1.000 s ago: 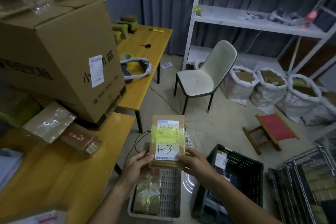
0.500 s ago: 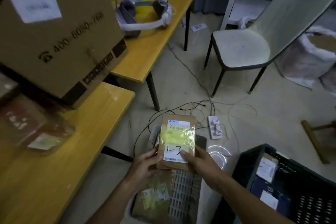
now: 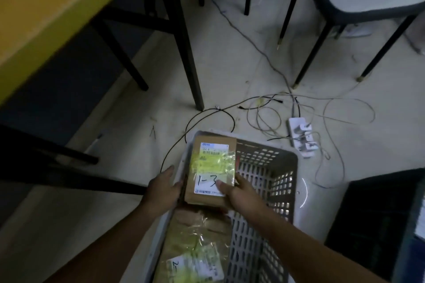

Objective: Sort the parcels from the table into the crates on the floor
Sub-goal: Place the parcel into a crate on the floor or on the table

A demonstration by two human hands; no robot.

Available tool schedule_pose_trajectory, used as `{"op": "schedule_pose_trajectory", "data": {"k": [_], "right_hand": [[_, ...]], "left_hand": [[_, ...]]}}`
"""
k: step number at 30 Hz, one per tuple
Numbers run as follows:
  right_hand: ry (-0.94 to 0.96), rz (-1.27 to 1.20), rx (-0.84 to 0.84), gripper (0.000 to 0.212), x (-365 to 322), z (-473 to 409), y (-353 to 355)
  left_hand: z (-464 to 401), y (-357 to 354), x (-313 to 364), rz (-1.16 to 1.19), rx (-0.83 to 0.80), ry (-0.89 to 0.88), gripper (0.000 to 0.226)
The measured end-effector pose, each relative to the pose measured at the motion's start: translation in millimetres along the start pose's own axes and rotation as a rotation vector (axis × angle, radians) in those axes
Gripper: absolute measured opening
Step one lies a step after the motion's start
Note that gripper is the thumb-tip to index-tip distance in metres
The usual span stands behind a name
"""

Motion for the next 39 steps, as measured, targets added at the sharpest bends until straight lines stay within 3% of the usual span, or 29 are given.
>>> {"op": "schedule_pose_trajectory", "data": {"k": [3,6,19,23,29,36,39], "right_hand": [[-0.006,-0.01,0.013,0.032,15,-31,-14],[-0.013,-0.03,0.033,0.031,25,-48,-21],[-0.035,0.005,0.158,0.039,37,-87,-29],[-0.047,0.037,0.268,0.042,37,-83,-31],[-0.049,0.165,0.323,0.054,22,-51,-13],[-0.001,0.604,0.203,0.042,-38,38,-14],[0.108,0.89,0.098,0.042,-88,112,-16]], "left_hand": [[-13,-15,-10,-0.071,-0.063,-0.043,0.054],[-26,-13,-19,-0.144,0.005,-0.09,0.034],[-38,-13,-33,-0.186,0.018,-0.097,0.056],[-37,-14,-29,-0.226,0.011,-0.104,0.053],[-27,-4,-9,-0.279,-0.141,-0.108,0.031],[42,35,47,-0.392,-0.273,-0.138,0.049],[92,61,102,-0.429,-0.291,-0.185,0.034]]}}
Point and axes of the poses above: each hand's wrist, its own z-axis away from the middle knuckle, its own y-axis out of the back of the hand, x = y × z, the point moved 6 cm from there along -z, towards the middle knuckle, and after that the axes turned 9 degrees about -y, right-handed, at the moved point
